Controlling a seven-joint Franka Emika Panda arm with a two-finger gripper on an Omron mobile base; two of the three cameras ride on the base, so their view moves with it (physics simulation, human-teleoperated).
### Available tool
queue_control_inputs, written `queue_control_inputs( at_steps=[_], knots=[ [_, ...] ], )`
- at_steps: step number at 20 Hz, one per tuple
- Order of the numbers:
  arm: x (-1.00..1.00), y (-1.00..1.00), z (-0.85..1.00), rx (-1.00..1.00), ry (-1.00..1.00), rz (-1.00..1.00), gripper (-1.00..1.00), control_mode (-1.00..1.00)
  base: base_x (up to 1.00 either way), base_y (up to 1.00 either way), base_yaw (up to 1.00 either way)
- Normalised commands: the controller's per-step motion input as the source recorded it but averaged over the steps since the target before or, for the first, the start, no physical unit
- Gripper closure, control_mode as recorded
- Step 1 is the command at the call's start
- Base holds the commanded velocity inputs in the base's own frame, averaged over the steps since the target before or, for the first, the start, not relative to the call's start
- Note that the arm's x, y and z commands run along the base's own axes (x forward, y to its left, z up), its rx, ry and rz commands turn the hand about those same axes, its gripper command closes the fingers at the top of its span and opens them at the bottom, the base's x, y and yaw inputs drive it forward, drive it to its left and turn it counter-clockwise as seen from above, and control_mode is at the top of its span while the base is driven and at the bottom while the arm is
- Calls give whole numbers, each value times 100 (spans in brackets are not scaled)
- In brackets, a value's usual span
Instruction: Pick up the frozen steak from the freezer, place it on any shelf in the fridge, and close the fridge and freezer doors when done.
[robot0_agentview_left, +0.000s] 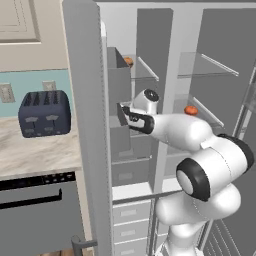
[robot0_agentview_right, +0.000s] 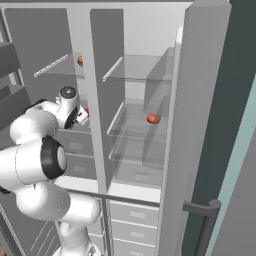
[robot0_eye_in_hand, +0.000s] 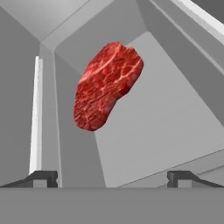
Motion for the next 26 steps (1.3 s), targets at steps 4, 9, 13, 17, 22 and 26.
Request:
queue_control_inputs(
  at_steps=[4,9,13,17,22,26],
  knots=[
    [23,31,0,-5,6,-5,-100,-100,0,0,0],
    [29,17,0,-5,10,-2,-100,-100,0,0,0],
    [36,0,-8,-4,5,0,-100,-100,0,0,0],
    [31,0,-16,-2,0,0,-100,-100,0,0,0],
    [34,0,-19,-3,0,0,-100,-100,0,0,0],
    [36,1,-17,-4,0,0,-100,-100,0,0,0]
  ],
)
